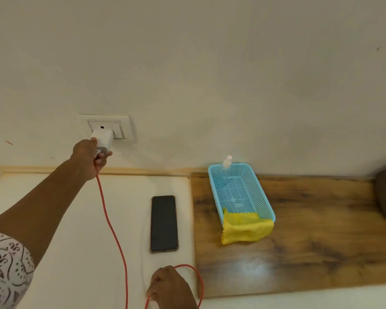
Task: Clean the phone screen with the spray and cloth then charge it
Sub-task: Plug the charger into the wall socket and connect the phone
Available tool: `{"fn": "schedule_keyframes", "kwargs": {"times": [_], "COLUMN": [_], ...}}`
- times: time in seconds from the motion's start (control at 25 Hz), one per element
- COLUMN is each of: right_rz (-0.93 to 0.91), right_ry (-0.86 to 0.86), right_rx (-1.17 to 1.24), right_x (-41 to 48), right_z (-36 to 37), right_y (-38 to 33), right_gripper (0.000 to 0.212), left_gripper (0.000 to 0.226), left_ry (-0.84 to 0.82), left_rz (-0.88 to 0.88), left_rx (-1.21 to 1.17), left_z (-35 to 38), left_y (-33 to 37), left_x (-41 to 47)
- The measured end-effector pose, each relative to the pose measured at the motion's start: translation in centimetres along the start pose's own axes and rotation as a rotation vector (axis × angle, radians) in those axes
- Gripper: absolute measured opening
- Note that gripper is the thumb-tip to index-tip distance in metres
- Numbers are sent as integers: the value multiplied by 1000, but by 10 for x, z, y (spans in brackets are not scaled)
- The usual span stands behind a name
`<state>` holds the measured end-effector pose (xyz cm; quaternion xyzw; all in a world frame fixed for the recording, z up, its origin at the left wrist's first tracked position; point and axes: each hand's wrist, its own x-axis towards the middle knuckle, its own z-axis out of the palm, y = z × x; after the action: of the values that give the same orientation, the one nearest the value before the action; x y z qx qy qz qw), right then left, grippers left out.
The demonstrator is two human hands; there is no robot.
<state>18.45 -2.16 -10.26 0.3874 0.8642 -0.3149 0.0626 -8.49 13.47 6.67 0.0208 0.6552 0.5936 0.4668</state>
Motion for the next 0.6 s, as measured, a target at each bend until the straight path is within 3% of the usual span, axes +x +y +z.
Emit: {"fn": "schedule_keyframes", "kwargs": {"times": [0.08, 0.2, 0.28, 0.36, 0.44, 0.52, 0.6], "right_rz": [-25, -52, -52, -49, -53, -18, 55], "right_ry": [4, -18, -50, 3, 196, 342, 479], "right_rx": [77, -10, -122, -203, -328, -303, -72], "right_x": [1, 2, -1, -5, -12, -21, -29], "right_z": [-3, -14, -21, -29, -44, -62, -79], "right_y": [-2, -10, -17, -20, -17, -14, -12], "right_gripper": [29, 30, 28, 24, 16, 17, 10], "left_gripper": [44, 52, 57, 45, 22, 15, 29], "left_ry": [-24, -29, 166, 330, 229, 172, 113], "left_rz": [-13, 61, 233, 457, 608, 606, 389], "left_rx": [-6, 138, 397, 482, 453, 525, 544], "left_z": [-2, -3, -6, -16, -32, -52, -60], "left_y": [4, -1, -15, -41, -80, -126, -164], "left_x": [0, -15, -34, -68, -111, -148, -176]}}
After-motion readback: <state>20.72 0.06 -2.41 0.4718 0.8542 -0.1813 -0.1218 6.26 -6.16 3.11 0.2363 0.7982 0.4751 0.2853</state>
